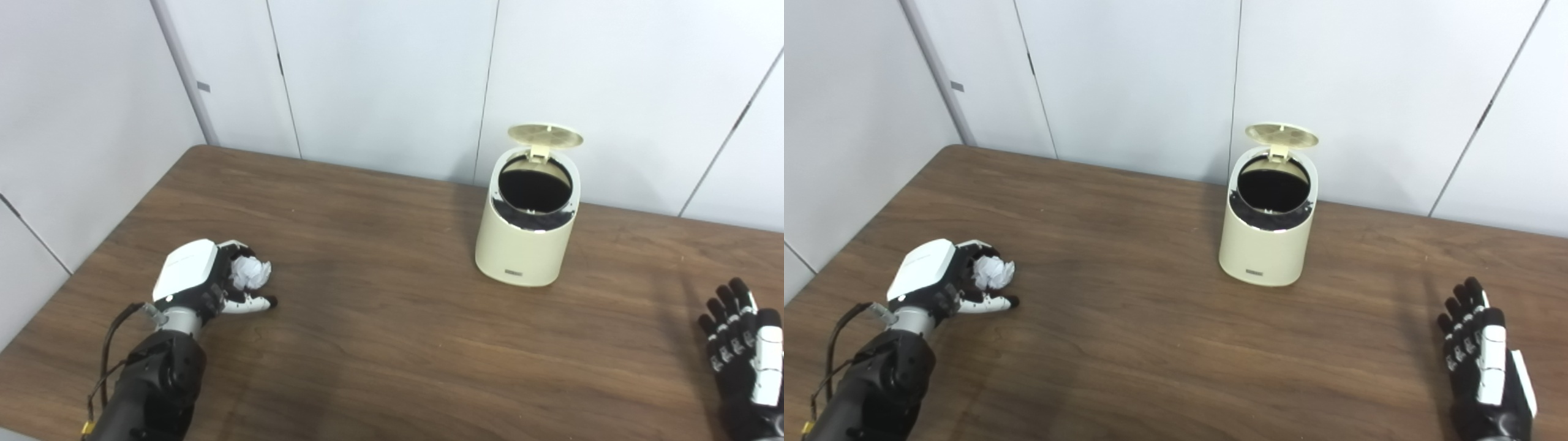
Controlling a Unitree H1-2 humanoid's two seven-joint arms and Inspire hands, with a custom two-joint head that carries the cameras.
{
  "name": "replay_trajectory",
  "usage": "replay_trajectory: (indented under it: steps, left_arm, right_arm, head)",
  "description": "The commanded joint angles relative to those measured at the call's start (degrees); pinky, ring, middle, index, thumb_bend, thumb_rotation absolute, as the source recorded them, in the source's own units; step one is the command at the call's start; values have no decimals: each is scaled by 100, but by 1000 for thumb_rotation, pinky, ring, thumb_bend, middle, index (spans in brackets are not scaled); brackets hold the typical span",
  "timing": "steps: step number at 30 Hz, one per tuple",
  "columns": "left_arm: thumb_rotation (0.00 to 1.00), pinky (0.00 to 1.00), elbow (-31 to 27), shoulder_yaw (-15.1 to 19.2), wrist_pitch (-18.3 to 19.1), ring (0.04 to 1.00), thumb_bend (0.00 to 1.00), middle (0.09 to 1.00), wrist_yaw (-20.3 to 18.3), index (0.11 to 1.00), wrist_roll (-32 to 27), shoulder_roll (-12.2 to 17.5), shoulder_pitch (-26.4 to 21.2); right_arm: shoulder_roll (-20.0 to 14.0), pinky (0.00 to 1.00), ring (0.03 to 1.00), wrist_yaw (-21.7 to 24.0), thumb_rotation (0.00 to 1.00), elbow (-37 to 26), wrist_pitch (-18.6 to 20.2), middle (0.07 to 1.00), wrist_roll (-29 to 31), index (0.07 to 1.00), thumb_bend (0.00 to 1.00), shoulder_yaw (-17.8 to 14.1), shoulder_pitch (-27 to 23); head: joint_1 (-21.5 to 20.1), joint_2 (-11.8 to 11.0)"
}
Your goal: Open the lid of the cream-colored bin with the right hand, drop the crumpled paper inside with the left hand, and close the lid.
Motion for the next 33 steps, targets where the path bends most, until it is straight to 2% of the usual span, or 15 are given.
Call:
replay_trajectory:
  steps: [1,11,17,27,28,29,31,33]
  left_arm:
    - [210,649,-88,45,18,751,807,761,25,741,49,229,-144]
    - [222,609,-151,14,105,733,793,760,-149,741,115,199,-148]
    - [198,604,-16,68,-25,703,785,726,33,730,-70,182,-150]
    - [5,479,-10,127,-176,553,779,592,378,639,-371,69,-147]
    - [2,437,-17,126,-188,514,652,514,406,586,-397,65,-146]
    - [0,411,-49,140,-214,489,573,465,444,553,-459,40,-143]
    - [0,341,-66,164,-276,417,529,428,510,540,-564,10,-133]
    - [0,338,-39,200,-361,404,516,418,577,536,-677,-20,-124]
  right_arm:
    - [-17,1000,1000,46,1000,-97,-75,999,78,1000,467,-29,-63]
    - [-49,1000,1000,33,1000,-94,-91,985,20,997,492,-16,-75]
    - [-47,1000,1000,47,1000,-117,-18,984,84,995,473,-29,-65]
    - [-24,1000,1000,-10,1000,-166,38,969,65,986,486,-36,-78]
    - [-18,1000,1000,-21,1000,-176,50,965,65,984,487,-39,-79]
    - [-13,1000,1000,-28,1000,-187,57,963,65,983,487,-39,-76]
    - [-6,1000,1000,-36,1000,-193,62,962,69,984,495,-42,-74]
    - [10,1000,1000,-45,1000,-201,91,960,98,981,501,-55,-69]
  head:
    - [12,14]
    - [8,28]
    - [10,46]
    - [-4,54]
    - [-4,54]
    - [-1,60]
    - [-3,63]
    - [-8,71]
